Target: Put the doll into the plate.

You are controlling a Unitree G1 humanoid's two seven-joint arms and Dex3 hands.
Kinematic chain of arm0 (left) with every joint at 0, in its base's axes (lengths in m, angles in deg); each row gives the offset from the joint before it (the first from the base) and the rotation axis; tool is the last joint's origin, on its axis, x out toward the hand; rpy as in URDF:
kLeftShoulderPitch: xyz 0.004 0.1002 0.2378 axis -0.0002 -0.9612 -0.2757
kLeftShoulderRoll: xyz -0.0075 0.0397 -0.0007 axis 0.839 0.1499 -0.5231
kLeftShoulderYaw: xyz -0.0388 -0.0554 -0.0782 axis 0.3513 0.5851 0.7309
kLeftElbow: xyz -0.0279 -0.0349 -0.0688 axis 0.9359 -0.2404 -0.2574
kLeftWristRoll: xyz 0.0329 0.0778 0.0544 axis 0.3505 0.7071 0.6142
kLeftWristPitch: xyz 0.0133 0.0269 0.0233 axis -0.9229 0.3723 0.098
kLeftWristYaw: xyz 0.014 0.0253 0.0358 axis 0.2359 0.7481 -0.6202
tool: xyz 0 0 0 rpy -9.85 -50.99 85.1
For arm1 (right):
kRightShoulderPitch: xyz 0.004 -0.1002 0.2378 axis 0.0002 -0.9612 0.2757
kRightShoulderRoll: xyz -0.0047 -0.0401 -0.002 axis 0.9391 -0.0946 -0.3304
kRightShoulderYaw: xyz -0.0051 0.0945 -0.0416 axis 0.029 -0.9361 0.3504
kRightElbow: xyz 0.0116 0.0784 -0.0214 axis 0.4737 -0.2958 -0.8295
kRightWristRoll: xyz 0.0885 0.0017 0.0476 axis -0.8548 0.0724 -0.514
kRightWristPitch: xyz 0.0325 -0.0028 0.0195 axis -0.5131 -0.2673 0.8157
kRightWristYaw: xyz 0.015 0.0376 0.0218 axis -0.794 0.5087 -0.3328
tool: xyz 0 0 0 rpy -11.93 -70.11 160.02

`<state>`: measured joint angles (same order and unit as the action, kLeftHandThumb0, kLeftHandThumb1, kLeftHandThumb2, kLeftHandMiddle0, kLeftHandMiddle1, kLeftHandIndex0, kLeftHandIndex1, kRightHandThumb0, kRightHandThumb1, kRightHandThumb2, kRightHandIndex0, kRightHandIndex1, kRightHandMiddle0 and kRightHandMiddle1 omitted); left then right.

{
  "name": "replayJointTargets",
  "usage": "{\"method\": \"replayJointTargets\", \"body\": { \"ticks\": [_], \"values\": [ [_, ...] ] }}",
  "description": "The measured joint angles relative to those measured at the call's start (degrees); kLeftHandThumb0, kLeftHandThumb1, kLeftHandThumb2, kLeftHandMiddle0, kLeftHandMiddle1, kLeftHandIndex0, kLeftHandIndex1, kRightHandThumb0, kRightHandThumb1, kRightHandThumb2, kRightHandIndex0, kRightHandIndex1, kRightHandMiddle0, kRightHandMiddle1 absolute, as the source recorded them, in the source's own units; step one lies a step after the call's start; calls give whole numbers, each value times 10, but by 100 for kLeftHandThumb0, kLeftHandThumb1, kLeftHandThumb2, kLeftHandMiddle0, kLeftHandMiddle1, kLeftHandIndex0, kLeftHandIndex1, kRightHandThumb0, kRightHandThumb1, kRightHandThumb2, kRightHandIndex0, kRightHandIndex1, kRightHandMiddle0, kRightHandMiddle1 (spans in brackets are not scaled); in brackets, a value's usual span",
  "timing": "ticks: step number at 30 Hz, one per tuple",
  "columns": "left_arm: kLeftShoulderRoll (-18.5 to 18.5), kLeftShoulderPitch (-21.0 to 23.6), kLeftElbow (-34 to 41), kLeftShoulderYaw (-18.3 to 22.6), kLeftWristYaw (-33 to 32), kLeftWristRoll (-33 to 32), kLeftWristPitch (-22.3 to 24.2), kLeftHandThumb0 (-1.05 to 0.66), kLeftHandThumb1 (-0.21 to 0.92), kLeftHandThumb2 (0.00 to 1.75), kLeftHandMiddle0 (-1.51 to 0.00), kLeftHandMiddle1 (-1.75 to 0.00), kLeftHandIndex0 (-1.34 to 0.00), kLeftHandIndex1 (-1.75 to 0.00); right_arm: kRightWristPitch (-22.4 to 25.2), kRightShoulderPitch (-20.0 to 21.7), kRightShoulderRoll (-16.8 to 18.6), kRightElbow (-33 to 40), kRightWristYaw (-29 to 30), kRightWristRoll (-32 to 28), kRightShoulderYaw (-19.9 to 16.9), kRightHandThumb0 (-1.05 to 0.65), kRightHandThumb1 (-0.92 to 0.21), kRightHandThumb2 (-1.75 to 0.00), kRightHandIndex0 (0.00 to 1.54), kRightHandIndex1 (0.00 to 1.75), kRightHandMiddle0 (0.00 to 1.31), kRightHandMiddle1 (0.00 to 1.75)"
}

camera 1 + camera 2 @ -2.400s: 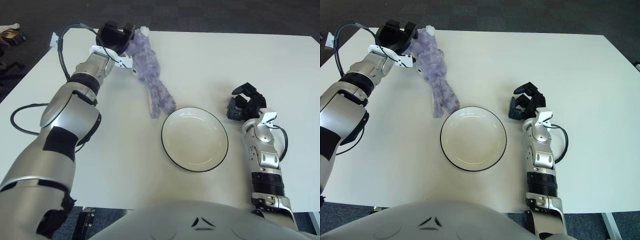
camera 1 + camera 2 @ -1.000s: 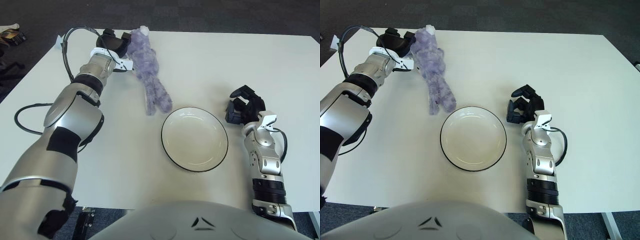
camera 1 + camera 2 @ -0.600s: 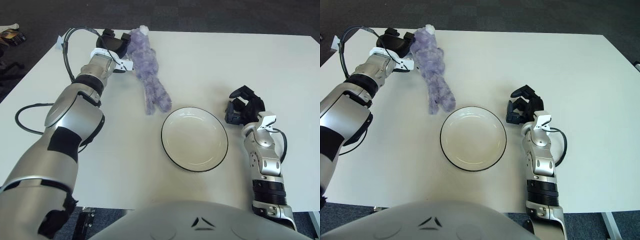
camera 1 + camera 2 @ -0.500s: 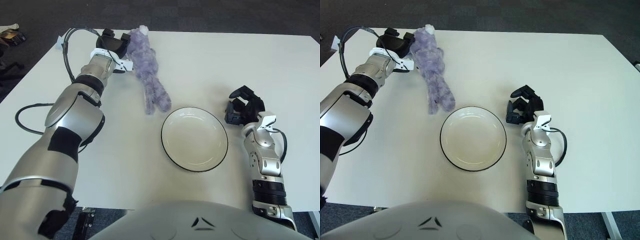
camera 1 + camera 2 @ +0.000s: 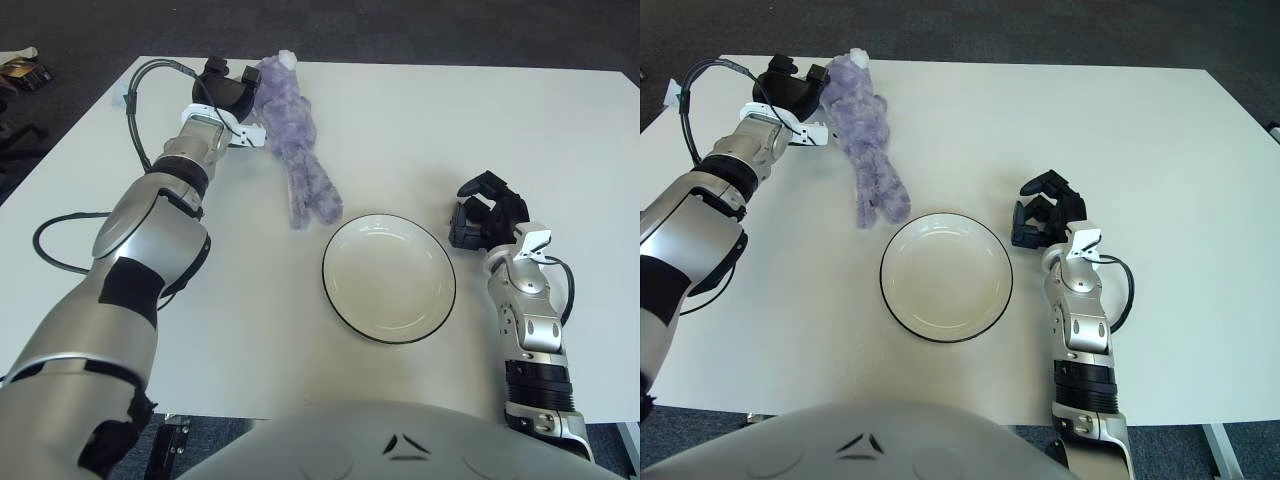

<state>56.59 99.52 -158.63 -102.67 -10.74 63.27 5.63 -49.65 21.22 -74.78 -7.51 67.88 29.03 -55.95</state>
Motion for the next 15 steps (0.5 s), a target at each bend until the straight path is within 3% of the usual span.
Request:
{"method": "replayJointTargets", "body": {
  "ticks": [3,8,12,15],
  "values": [
    [0,-1,0,1,-28,-1,-5,-29,28,112,-10,-148,-7,-147,1,0,0,1,-1,0,0,-1,-5,-158,81,175,67,158],
    [0,-5,0,1,-70,-1,-6,-30,26,111,-5,-152,-1,-138,2,0,0,1,-3,0,0,-1,-5,-157,81,175,68,157],
    [-1,-7,0,0,-93,-1,-5,-31,22,111,-1,-135,0,-120,3,1,-1,1,-5,0,0,-1,-5,-156,80,175,68,157],
    [-3,-9,0,1,-104,-1,-3,-31,20,110,0,-111,0,-110,3,1,-1,1,-7,0,0,-1,-6,-156,80,175,67,157]
  ]
}}
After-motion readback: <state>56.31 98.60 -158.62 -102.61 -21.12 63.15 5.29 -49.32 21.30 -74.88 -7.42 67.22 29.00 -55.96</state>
